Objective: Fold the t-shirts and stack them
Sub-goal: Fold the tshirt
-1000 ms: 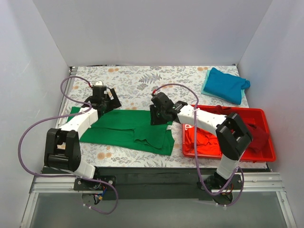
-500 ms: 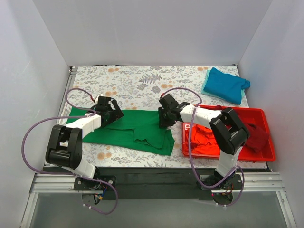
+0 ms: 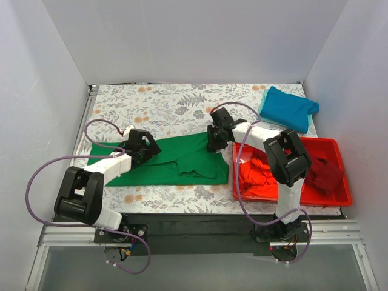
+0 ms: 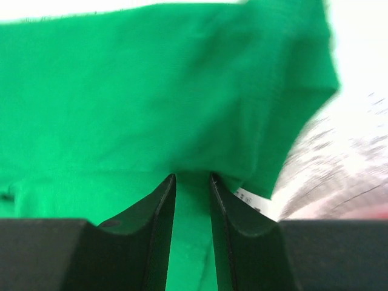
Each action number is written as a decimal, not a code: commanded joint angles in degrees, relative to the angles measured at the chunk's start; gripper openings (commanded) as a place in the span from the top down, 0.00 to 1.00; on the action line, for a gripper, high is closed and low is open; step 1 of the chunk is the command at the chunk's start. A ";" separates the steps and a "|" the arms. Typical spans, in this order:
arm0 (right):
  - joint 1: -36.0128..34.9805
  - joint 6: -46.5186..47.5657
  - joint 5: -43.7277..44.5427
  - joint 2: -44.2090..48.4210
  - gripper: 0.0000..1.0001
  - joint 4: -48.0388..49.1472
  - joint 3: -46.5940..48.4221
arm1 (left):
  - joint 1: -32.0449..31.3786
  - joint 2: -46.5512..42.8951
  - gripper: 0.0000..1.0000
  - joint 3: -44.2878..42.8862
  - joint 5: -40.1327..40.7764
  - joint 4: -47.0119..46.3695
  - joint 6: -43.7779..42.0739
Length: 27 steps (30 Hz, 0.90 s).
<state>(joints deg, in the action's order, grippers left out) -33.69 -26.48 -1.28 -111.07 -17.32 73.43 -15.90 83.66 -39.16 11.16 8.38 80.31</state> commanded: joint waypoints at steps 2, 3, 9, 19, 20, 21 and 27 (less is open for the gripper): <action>4.68 5.56 3.91 -4.76 0.64 -4.56 7.07 | -2.11 -4.46 0.13 1.72 -2.28 3.04 3.71; 5.56 6.52 4.00 -5.56 0.64 -5.69 10.30 | -3.94 -5.77 0.12 1.45 -1.76 3.22 3.80; 6.71 10.39 -0.81 -12.06 0.64 -9.66 23.06 | -6.07 -8.07 0.12 -3.90 -2.02 7.16 3.71; 6.01 10.57 -6.98 -7.07 0.64 -13.09 29.59 | -8.70 -15.54 0.13 -1.73 1.14 12.27 2.21; 5.31 10.40 -6.90 -4.45 0.64 -13.09 26.80 | -9.06 -15.89 0.14 -0.67 1.23 12.36 2.65; 4.87 10.13 -6.90 -3.12 0.64 -13.00 25.38 | -10.02 -16.59 0.14 0.13 1.67 12.36 3.18; 0.74 7.33 -6.72 5.85 0.64 -9.76 10.28 | -13.18 -15.64 0.14 3.73 3.08 11.66 5.47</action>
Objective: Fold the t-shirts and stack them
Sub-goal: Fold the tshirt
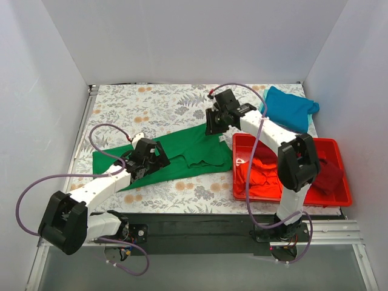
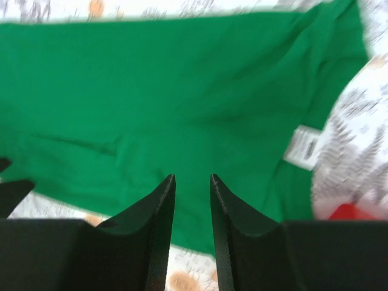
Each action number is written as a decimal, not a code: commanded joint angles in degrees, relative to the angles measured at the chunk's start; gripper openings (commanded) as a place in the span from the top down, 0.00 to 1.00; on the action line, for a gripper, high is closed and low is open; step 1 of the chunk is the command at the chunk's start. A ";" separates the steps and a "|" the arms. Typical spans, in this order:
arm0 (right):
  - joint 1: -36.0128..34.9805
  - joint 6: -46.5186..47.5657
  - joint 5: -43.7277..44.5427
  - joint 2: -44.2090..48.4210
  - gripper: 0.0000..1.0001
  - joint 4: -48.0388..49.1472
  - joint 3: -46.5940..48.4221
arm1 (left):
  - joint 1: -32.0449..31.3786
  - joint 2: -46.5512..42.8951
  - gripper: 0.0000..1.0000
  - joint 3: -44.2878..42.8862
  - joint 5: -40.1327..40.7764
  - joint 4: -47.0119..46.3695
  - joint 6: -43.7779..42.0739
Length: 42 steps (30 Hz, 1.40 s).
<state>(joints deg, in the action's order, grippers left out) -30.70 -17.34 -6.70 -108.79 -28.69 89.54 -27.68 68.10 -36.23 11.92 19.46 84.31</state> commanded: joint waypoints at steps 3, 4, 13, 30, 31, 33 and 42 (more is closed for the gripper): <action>-4.37 -3.66 -1.21 5.87 0.64 3.63 -10.51 | -2.64 1.33 0.14 1.60 2.58 -0.21 2.26; -4.72 -4.71 -1.30 6.05 0.64 4.77 -13.05 | -3.08 1.60 0.14 1.69 2.40 -0.39 2.35; -5.51 -6.39 -1.30 1.58 0.65 7.68 -17.73 | -5.19 2.57 0.14 3.44 2.75 -1.27 3.66; -3.41 -7.18 8.19 -11.61 0.65 4.26 -7.11 | -6.60 3.71 0.14 6.87 -2.69 -7.25 6.12; -3.06 -6.83 8.28 -13.36 0.65 3.30 -4.31 | -6.51 3.89 0.14 6.61 -2.87 -7.33 6.21; -2.70 -6.21 8.81 -16.17 0.65 1.80 -0.78 | -6.60 4.85 0.14 6.09 -2.96 -7.60 6.48; 0.99 -2.70 7.67 -27.16 0.64 -5.67 20.31 | -8.88 12.58 0.14 3.45 -5.42 -12.87 9.29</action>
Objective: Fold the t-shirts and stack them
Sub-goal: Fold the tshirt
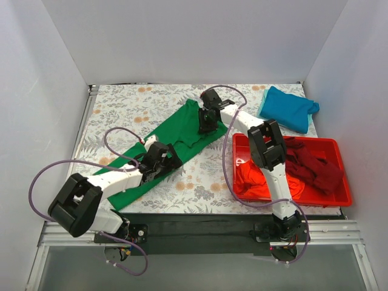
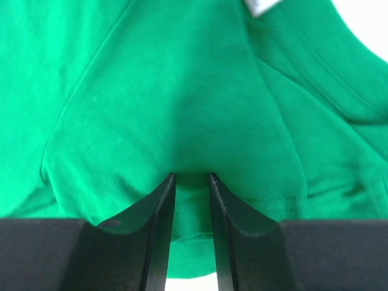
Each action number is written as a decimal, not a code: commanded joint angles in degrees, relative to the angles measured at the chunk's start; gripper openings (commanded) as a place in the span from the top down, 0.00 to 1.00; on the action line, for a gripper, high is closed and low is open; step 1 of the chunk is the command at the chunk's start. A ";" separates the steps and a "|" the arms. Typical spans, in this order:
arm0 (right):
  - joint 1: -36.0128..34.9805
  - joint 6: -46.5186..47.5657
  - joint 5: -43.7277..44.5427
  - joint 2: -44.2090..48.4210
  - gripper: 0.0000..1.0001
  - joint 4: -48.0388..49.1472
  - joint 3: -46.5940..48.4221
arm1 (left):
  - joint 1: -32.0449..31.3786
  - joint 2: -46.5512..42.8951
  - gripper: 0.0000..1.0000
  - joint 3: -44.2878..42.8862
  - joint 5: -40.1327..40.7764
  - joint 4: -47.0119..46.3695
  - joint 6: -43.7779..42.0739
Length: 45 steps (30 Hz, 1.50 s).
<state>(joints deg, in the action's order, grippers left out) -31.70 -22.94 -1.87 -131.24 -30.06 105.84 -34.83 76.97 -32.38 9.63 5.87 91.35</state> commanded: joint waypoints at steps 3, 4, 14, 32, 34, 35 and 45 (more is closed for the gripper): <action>2.78 3.69 0.20 -6.56 0.63 -4.21 7.62 | -3.58 6.96 0.14 -3.38 -2.95 -0.15 3.13; 2.96 3.86 -0.93 -6.92 0.63 -4.21 8.41 | -4.10 7.84 0.14 -5.13 -2.95 -0.16 3.48; 4.46 5.97 -9.03 -3.33 0.63 -4.48 10.96 | -7.89 8.13 0.14 -12.35 0.47 5.71 3.48; -3.45 2.99 -7.08 14.52 0.64 -0.71 -6.77 | -8.68 -12.10 0.14 -0.50 3.82 16.19 4.45; -4.50 1.50 -7.80 14.44 0.64 1.84 -9.94 | -8.68 -12.11 0.14 0.04 3.65 16.19 4.62; -4.86 1.23 -8.06 14.26 0.65 2.63 -10.74 | -8.68 -11.93 0.14 0.47 3.56 16.02 4.80; -4.60 0.18 -4.81 7.59 0.66 3.35 -8.37 | -8.85 -9.47 0.14 1.71 3.03 14.61 4.89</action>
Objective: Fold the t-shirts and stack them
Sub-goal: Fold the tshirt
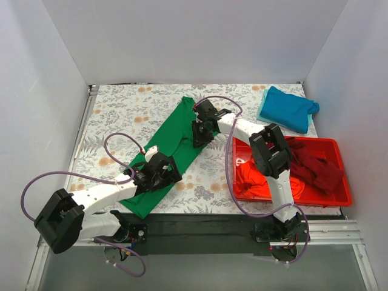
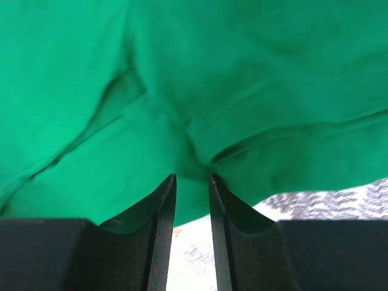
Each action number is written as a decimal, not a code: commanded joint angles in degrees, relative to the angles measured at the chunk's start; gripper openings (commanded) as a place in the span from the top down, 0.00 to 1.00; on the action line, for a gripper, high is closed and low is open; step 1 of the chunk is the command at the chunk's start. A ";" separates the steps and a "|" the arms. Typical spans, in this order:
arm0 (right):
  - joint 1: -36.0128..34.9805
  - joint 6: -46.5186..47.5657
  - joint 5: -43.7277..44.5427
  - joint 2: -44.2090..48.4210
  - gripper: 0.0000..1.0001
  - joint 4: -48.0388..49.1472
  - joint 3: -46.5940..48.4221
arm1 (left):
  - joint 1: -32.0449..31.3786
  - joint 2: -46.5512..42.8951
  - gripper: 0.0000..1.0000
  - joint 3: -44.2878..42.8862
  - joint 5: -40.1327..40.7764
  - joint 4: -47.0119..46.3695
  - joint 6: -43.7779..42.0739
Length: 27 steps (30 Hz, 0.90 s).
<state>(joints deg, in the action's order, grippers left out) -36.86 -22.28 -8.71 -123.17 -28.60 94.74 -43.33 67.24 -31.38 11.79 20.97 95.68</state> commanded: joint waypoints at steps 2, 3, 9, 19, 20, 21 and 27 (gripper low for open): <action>1.18 -0.66 2.29 -1.27 0.66 1.88 3.08 | -0.35 1.40 0.14 0.44 0.78 -0.67 0.65; 1.27 -0.66 2.38 -2.15 0.66 1.88 3.26 | -0.35 1.75 0.14 0.44 0.43 -0.84 0.74; 2.23 -0.31 3.61 -5.05 0.66 1.62 4.14 | -1.67 4.91 0.14 0.70 -0.89 -3.65 2.05; 5.30 1.45 5.19 -9.10 0.66 -0.23 9.40 | -6.84 13.95 0.14 -5.27 -3.35 -8.23 4.25; 5.57 1.63 5.19 -9.27 0.66 -0.32 9.76 | -7.29 14.84 0.14 -5.88 -3.53 -8.66 4.34; 5.92 2.15 5.28 -9.62 0.66 -0.58 10.20 | -7.73 15.72 0.14 -7.11 -3.44 -8.84 4.60; 8.30 4.26 4.40 -12.08 0.65 -2.34 15.37 | -10.37 22.48 0.14 -12.74 -3.35 -9.90 4.96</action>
<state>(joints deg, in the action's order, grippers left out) -30.22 -20.84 -6.83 -132.40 -28.82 107.00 -52.38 86.65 -42.48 10.15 9.87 99.33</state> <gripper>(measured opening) 0.349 0.858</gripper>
